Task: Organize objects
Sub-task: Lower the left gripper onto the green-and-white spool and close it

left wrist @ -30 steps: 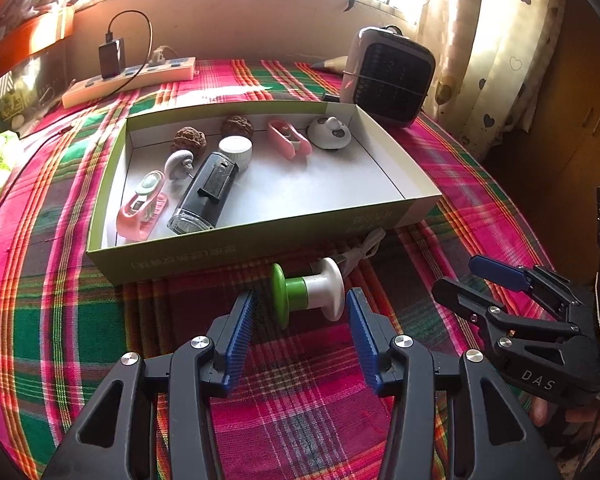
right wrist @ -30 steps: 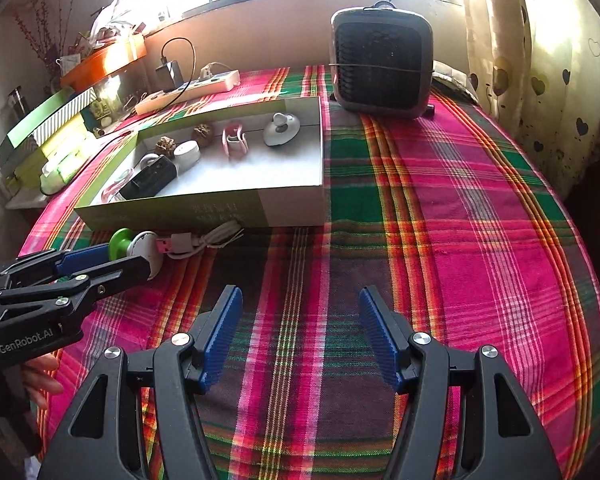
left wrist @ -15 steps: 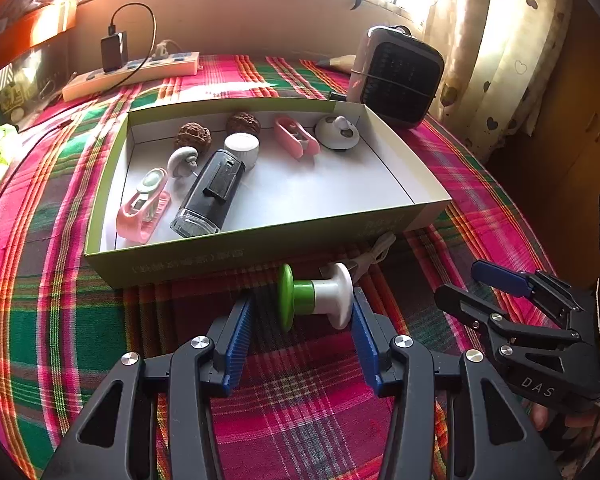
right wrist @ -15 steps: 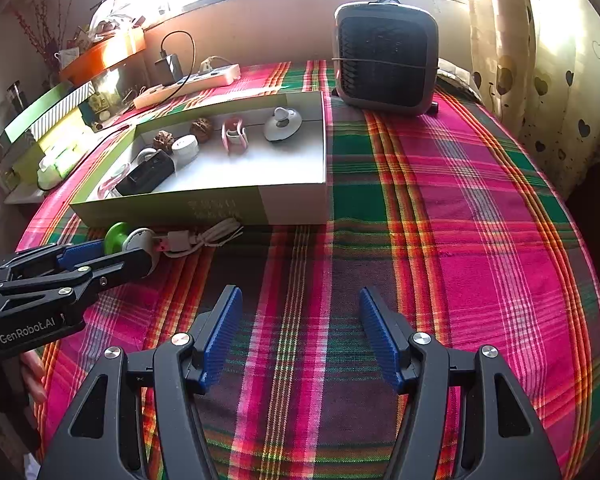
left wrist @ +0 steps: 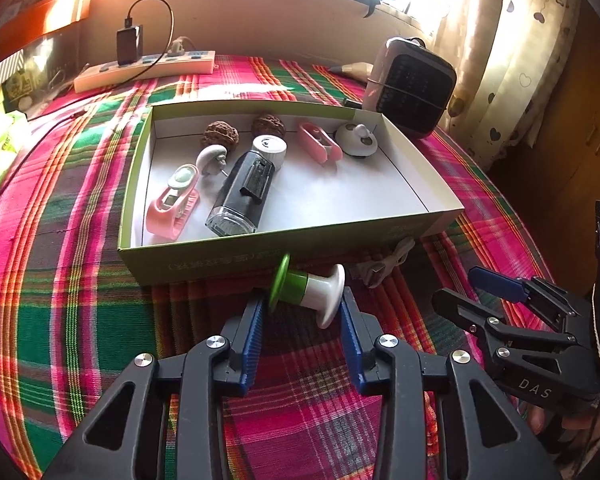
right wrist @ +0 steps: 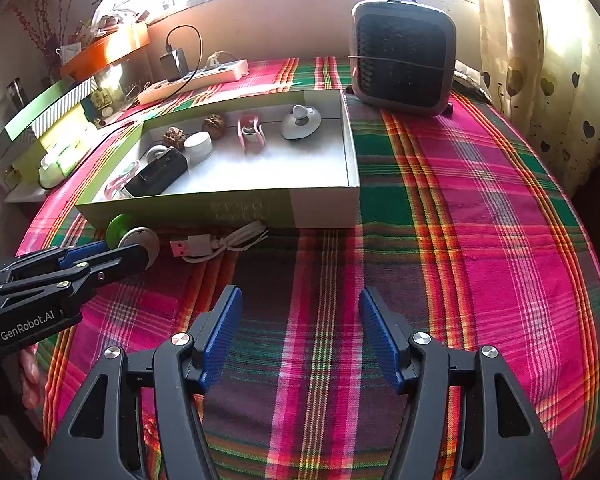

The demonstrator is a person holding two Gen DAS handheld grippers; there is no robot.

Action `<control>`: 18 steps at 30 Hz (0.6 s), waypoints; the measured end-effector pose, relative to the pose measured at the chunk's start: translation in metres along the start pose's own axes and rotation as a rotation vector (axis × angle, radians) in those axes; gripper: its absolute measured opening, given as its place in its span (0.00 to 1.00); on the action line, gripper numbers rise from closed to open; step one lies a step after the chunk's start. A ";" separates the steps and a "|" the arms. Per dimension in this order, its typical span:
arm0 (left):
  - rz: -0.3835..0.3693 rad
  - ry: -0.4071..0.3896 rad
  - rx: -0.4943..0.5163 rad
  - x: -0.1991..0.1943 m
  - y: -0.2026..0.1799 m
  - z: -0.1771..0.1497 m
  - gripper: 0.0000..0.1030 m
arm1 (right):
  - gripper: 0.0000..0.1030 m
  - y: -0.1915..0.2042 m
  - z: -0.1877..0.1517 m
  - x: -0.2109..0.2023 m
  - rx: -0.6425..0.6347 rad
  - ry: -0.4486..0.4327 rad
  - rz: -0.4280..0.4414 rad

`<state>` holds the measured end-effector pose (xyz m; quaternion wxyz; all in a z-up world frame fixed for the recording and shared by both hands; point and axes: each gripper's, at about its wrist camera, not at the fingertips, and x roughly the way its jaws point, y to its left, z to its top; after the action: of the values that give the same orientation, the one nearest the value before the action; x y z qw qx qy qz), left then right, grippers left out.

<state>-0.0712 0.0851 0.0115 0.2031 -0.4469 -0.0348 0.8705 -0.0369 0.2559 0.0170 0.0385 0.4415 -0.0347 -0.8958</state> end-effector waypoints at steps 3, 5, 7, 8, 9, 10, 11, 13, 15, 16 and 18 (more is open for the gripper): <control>0.001 -0.004 -0.002 -0.003 0.005 -0.001 0.32 | 0.60 0.006 0.001 0.001 -0.005 0.003 -0.003; 0.002 -0.008 -0.002 -0.004 0.008 -0.001 0.32 | 0.60 0.009 0.002 0.002 -0.001 0.003 -0.001; 0.002 -0.009 -0.006 -0.006 0.012 -0.002 0.32 | 0.60 0.013 0.004 0.003 0.003 0.000 0.001; -0.001 -0.010 -0.007 -0.008 0.013 -0.002 0.32 | 0.60 0.015 0.005 0.004 0.008 0.000 0.000; -0.003 -0.014 -0.008 -0.009 0.015 -0.003 0.32 | 0.60 0.018 0.005 0.005 0.011 0.002 0.002; -0.004 -0.018 -0.008 -0.011 0.016 -0.003 0.32 | 0.60 0.021 0.006 0.007 0.012 0.003 0.008; -0.005 -0.020 -0.008 -0.013 0.017 -0.004 0.32 | 0.60 0.025 0.008 0.008 0.013 0.003 0.013; 0.008 -0.023 -0.009 -0.016 0.021 -0.004 0.32 | 0.60 0.033 0.011 0.010 0.016 -0.004 0.025; 0.010 -0.020 -0.020 -0.017 0.027 -0.004 0.32 | 0.60 0.040 0.015 0.011 0.022 -0.019 0.019; 0.010 -0.021 -0.025 -0.017 0.030 -0.005 0.32 | 0.60 0.043 0.017 0.013 0.022 -0.025 0.008; 0.015 -0.019 -0.031 -0.018 0.034 -0.006 0.32 | 0.60 0.049 0.020 0.016 0.021 -0.030 -0.004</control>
<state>-0.0685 0.0465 0.0135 0.1894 -0.4418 -0.0468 0.8756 -0.0604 0.2060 0.0209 0.0315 0.4286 -0.0435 -0.9019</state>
